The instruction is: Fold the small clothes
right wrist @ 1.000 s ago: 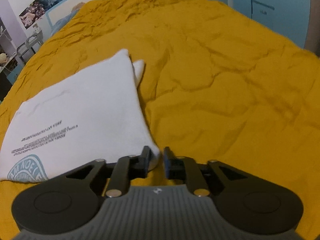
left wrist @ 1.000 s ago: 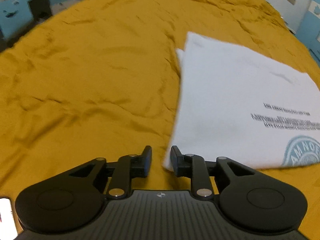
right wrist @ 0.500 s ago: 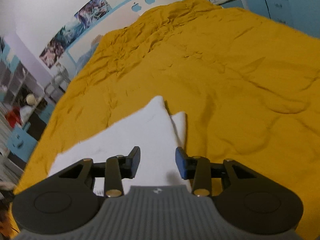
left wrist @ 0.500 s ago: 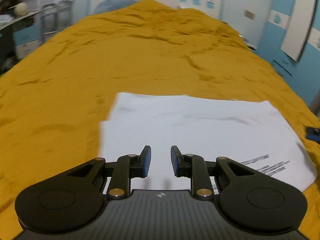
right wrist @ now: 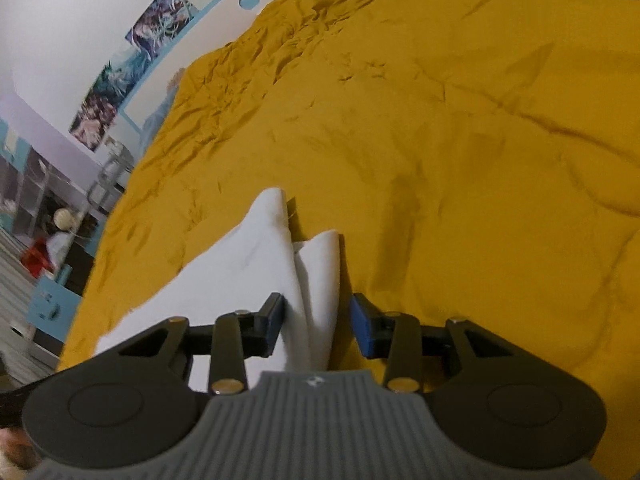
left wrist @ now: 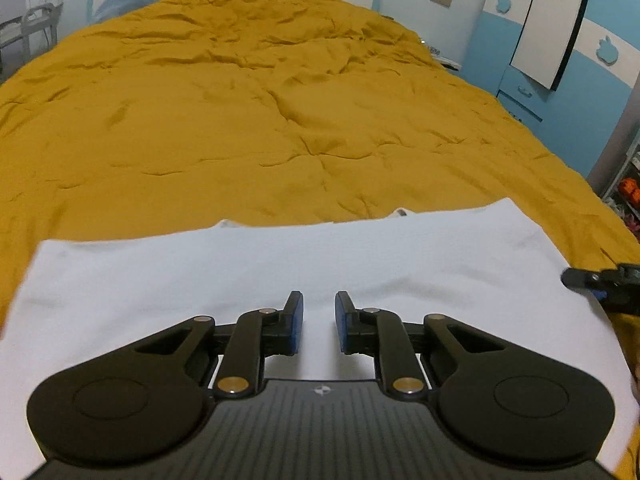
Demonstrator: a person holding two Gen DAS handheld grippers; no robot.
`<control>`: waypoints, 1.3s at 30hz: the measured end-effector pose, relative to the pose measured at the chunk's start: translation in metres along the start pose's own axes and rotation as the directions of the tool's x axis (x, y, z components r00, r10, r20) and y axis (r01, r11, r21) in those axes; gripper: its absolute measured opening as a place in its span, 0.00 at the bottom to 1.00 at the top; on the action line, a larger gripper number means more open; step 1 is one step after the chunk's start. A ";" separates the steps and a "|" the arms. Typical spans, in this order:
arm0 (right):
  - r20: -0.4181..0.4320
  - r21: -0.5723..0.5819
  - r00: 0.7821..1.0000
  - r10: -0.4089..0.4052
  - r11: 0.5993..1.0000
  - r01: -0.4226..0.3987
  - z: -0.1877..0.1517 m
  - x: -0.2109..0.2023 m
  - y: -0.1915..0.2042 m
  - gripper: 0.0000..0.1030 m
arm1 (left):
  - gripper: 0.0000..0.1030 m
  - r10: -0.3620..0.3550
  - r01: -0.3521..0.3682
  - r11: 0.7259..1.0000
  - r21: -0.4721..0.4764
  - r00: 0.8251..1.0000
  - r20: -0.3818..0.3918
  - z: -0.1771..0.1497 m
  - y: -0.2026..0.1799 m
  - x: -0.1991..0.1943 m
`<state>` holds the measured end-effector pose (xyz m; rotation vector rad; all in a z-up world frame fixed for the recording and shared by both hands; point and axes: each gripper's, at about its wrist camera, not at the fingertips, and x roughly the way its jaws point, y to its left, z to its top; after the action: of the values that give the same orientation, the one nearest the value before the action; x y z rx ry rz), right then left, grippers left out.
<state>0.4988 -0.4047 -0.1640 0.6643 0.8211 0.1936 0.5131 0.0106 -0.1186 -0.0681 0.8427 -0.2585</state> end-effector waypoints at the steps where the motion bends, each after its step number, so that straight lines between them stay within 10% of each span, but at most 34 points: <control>1: 0.001 0.006 1.000 0.013 1.000 -0.013 0.001 0.003 -0.002 0.32 | 0.19 0.001 -0.001 1.000 -0.007 1.000 -0.003 0.001 0.000 0.008; 6: 0.010 0.051 0.998 0.060 0.997 -0.060 0.005 0.017 -0.010 0.22 | 0.18 0.046 -0.047 0.998 -0.041 0.999 -0.024 -0.005 0.002 0.035; 15: 0.050 0.017 0.996 0.071 0.997 -0.072 0.008 0.000 0.026 0.04 | 0.18 0.069 -0.068 0.996 -0.058 0.997 0.022 -0.010 0.010 -0.028; 23: 0.059 -0.052 0.987 0.149 0.988 -0.146 0.000 -0.019 0.142 0.04 | 0.18 0.177 -0.167 0.977 -0.130 0.982 0.071 -0.031 0.067 -0.122; 31: -0.010 -0.083 0.982 0.191 0.978 -0.191 -0.042 0.025 0.271 0.04 | 0.18 0.337 -0.278 0.907 -0.318 0.930 0.149 -0.055 0.140 -0.199; 39: -0.090 -0.194 0.987 0.133 0.970 -0.149 -0.107 0.087 0.375 0.04 | 0.18 0.334 -0.273 0.892 -0.361 0.935 0.118 -0.076 0.174 -0.210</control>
<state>0.5130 -0.0257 -0.0387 0.5275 0.8158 0.4280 0.3578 0.2349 -0.0441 -0.2758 0.7006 0.1914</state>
